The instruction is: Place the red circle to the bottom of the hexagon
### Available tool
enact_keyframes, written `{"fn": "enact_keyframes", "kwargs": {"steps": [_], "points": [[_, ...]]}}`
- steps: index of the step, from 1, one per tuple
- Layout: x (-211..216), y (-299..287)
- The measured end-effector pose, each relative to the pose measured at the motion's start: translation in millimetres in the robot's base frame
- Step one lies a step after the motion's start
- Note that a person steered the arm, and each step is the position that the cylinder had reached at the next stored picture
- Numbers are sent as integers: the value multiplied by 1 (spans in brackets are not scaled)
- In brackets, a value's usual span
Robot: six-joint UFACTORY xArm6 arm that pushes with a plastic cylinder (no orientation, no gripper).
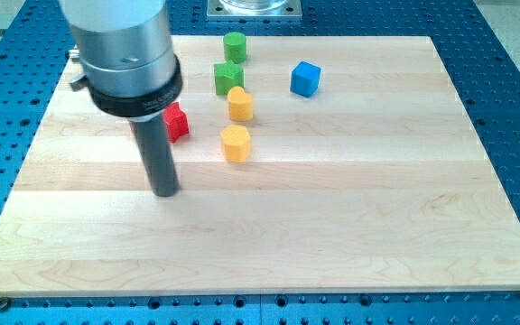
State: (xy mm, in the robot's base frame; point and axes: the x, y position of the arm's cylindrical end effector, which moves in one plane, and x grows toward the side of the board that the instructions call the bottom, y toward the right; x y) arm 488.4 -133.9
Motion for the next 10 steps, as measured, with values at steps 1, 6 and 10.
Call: {"fn": "enact_keyframes", "kwargs": {"steps": [1,6,10], "points": [[-79,-54],[-67,8],[7,-63]]}}
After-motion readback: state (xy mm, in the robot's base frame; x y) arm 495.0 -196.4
